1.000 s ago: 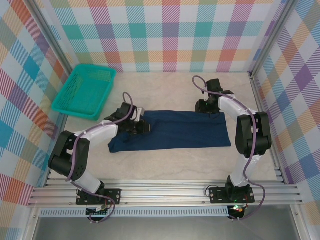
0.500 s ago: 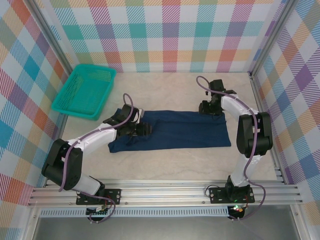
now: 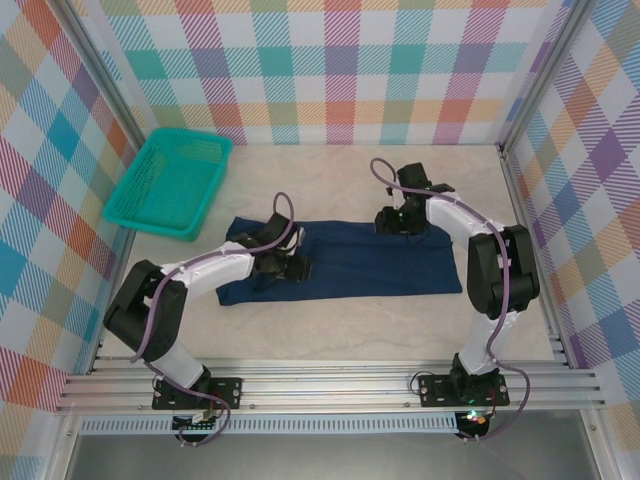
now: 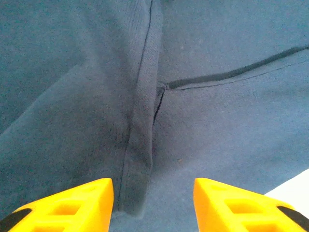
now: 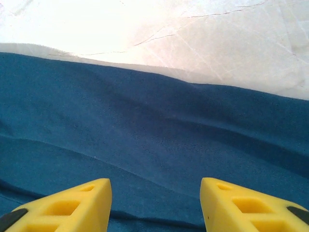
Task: Fold the inside-out t-shirt
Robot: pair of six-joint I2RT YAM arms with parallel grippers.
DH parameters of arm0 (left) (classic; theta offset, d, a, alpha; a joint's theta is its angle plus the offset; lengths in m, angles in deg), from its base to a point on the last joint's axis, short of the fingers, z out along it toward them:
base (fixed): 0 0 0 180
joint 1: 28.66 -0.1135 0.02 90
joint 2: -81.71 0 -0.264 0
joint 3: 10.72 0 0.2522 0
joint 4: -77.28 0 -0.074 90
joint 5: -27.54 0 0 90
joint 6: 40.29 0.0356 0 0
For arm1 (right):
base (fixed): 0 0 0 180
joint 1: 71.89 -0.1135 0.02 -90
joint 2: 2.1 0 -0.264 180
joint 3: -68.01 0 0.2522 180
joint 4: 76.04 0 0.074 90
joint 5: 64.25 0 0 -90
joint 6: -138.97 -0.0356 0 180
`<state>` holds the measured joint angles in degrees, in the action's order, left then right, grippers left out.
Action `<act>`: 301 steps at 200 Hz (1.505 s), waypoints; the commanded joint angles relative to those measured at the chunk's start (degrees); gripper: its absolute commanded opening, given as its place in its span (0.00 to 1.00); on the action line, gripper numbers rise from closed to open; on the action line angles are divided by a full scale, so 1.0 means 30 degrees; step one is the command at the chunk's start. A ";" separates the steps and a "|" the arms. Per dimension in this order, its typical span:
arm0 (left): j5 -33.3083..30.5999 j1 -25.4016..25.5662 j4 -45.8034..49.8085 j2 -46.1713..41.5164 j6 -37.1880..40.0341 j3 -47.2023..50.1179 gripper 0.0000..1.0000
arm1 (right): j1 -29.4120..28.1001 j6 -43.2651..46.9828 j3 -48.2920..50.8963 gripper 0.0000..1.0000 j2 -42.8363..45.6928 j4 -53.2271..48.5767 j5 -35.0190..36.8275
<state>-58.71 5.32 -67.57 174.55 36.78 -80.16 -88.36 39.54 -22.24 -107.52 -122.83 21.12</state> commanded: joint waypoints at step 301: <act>0.3654 -0.5140 -0.0777 -0.6283 -0.3684 0.3909 0.46 | -0.4956 -0.4864 0.3624 0.51 0.2319 0.6893 -0.9157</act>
<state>-48.44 -2.44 -68.75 157.57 29.72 -72.42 -95.73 34.31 -12.76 -99.28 -115.05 8.05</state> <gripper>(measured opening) 0.463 0.518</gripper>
